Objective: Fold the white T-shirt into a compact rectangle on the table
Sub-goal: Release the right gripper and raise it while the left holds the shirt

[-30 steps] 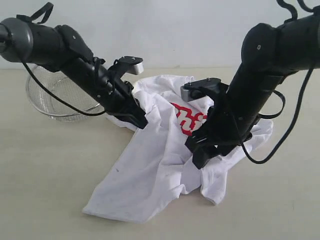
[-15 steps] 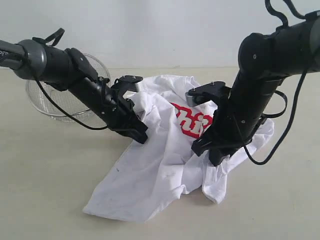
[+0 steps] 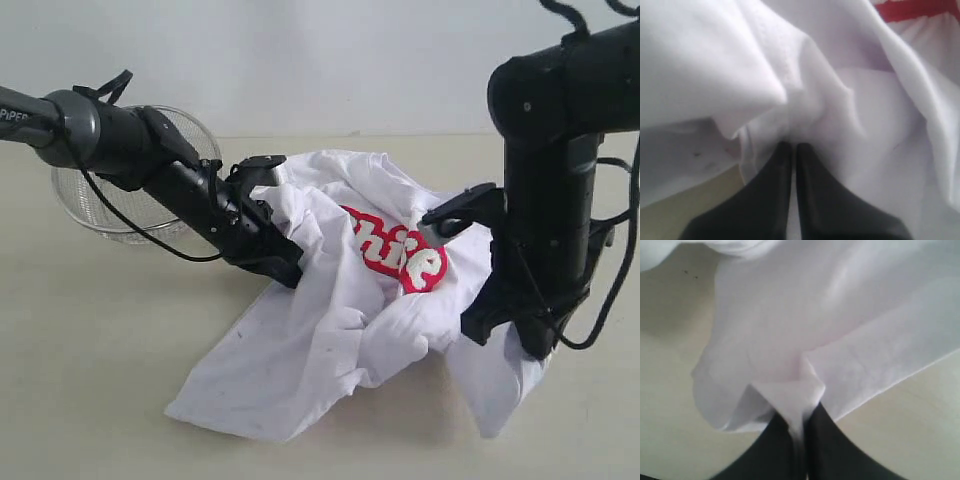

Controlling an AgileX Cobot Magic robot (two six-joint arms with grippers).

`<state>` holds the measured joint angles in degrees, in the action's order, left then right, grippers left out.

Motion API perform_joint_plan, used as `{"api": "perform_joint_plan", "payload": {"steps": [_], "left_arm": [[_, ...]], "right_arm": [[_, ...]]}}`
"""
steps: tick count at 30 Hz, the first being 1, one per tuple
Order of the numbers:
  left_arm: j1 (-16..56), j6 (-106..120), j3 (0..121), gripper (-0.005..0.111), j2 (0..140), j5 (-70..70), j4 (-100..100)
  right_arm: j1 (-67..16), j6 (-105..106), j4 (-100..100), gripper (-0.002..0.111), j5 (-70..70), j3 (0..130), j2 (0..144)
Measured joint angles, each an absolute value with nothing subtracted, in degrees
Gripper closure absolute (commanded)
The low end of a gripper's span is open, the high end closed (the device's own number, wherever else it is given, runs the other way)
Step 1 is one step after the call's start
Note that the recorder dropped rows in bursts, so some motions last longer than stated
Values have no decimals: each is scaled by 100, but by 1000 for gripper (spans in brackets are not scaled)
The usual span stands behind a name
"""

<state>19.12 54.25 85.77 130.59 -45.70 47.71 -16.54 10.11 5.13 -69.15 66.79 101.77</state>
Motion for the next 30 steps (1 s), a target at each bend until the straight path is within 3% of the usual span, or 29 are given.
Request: {"api": "perform_joint_plan", "payload": {"steps": [9,16,30], "left_arm": [[1880,5425,8577,102,13059,-4580,4817],[1880,5425,8577,102,13059,-4580,4828],[1880,5425,8577,102,13059,-4591,4828]], "right_arm": [[-1654,654,1289,108,-6925,6616,8904],[-1654,138,2401,108,-6963,6263,8802],[-627,-67,2431,104,-6962,6263,8893]]}}
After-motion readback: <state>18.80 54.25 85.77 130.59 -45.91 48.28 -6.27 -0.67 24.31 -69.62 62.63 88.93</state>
